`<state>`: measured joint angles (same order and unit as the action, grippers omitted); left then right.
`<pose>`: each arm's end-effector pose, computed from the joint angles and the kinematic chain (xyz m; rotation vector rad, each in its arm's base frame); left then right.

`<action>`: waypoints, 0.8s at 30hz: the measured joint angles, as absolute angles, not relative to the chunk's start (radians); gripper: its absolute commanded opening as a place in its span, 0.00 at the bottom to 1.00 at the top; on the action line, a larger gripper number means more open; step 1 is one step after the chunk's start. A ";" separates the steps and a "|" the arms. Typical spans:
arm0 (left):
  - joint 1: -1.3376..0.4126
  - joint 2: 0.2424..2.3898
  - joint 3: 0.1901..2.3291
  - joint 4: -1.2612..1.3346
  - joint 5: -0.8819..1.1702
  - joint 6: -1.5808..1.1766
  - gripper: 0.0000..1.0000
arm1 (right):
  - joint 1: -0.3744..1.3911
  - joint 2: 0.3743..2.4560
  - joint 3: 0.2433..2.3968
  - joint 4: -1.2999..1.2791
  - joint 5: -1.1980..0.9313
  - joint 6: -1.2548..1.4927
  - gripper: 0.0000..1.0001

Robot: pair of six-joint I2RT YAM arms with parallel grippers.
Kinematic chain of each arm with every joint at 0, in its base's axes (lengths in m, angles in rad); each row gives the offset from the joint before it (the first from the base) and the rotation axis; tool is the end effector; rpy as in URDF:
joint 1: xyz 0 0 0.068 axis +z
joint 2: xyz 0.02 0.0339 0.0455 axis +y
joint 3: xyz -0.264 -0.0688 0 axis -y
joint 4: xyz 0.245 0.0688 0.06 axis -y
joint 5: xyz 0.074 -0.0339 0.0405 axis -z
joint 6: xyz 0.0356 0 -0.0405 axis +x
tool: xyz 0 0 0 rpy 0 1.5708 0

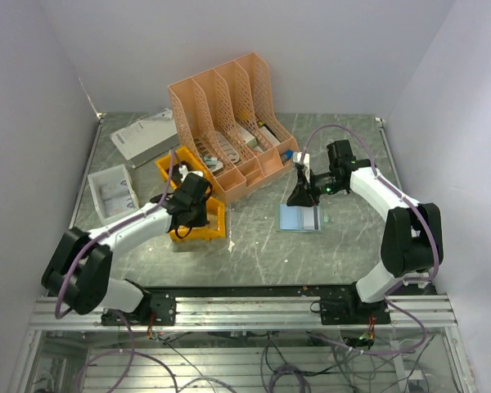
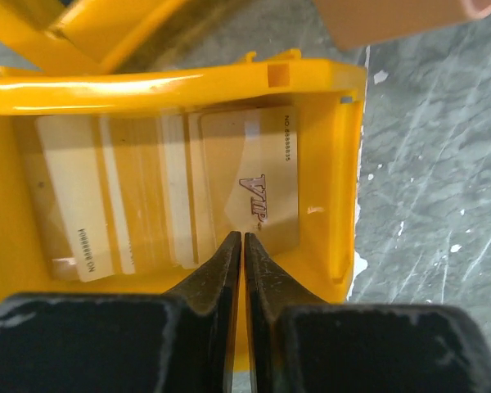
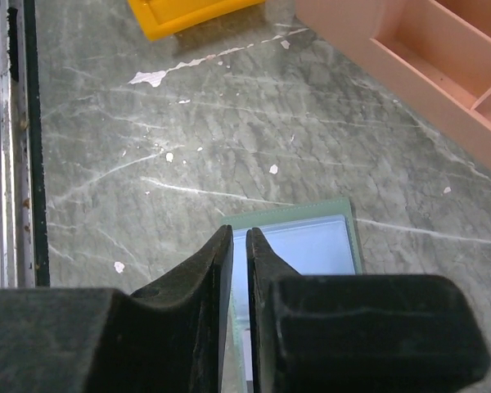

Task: Put the credit cards into the card holder
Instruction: Move the storage box to the center of the board.

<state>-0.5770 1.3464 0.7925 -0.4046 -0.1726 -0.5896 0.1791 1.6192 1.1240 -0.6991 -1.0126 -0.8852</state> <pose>0.2245 -0.1388 0.2038 -0.0850 2.5263 -0.2574 0.3006 0.0851 0.2272 -1.3524 1.8263 1.0270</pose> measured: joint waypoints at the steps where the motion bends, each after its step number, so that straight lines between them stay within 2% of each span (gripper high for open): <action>1: -0.577 1.375 0.793 -0.398 -0.156 -0.583 0.16 | 0.179 1.619 1.124 -0.699 -1.011 -0.882 0.12; 15: -0.602 1.419 0.794 -0.367 0.012 -0.542 0.14 | 0.179 1.629 1.131 -0.709 -1.007 -0.883 0.12; 24: -0.604 1.205 0.693 -0.445 0.038 -0.616 0.16 | 0.179 1.641 1.137 -0.727 -1.007 -0.896 0.12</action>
